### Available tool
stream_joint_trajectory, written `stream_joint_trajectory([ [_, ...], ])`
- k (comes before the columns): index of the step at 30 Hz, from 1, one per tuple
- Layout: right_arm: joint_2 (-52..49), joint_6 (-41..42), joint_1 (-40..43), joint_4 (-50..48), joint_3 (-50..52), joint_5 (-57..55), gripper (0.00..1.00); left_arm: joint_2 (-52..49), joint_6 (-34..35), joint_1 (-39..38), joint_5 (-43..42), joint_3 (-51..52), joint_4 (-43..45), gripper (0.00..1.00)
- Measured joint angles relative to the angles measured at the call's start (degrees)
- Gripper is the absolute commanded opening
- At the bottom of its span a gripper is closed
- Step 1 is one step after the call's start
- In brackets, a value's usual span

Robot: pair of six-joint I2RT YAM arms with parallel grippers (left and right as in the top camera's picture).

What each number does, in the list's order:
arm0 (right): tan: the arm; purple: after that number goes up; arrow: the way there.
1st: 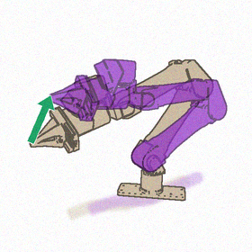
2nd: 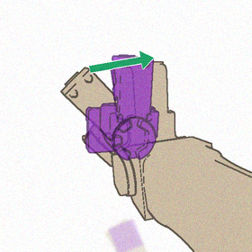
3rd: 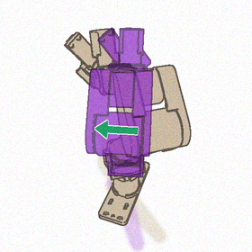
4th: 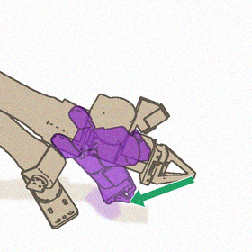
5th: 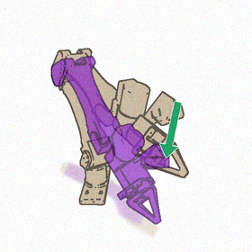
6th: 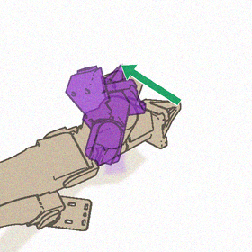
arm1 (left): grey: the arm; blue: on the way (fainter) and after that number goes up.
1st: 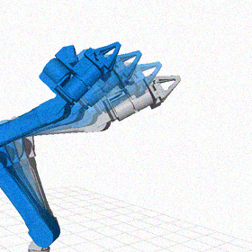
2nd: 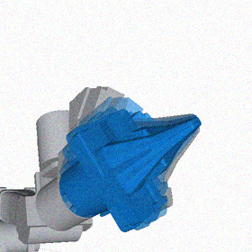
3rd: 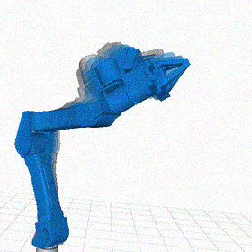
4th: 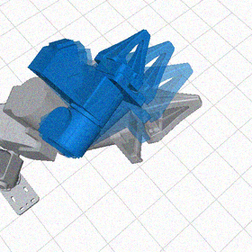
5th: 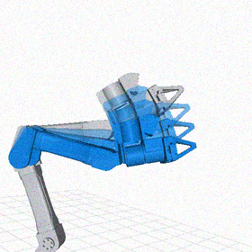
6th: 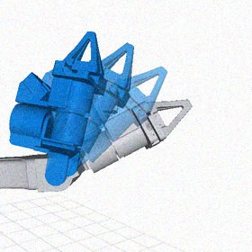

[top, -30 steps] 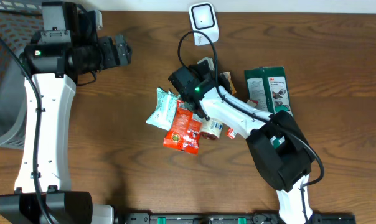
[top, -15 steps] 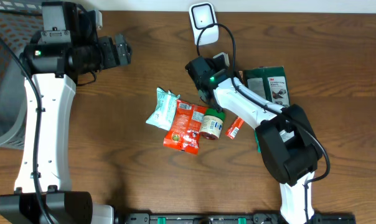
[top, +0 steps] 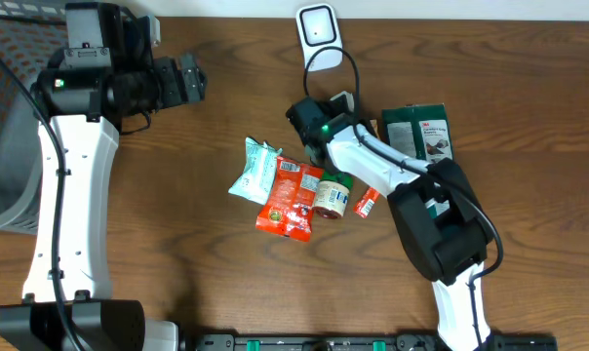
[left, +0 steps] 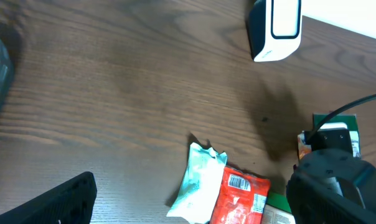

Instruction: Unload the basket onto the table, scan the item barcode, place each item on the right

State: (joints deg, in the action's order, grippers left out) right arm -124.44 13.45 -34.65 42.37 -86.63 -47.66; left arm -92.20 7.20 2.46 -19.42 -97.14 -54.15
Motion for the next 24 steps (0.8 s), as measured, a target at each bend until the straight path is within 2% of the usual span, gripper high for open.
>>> stream_joint_trajectory([
  [2,0.0,0.3,-0.5,-0.1,0.0,0.1,0.05,0.0,0.0,0.0,0.0,0.0,0.0,0.97],
  [7,0.0,1.1,-1.3,-0.3,0.0,1.5,0.26,0.0,0.0,0.0,0.0,0.0,0.0,0.97],
  [17,0.0,3.1,-1.5,-0.9,0.0,4.9,0.37,0.0,0.0,0.0,0.0,0.0,0.0,0.97],
  [24,0.2,3.7,-1.4,-0.8,-0.5,5.9,0.38,0.0,0.0,0.0,0.0,0.0,0.0,0.97],
])
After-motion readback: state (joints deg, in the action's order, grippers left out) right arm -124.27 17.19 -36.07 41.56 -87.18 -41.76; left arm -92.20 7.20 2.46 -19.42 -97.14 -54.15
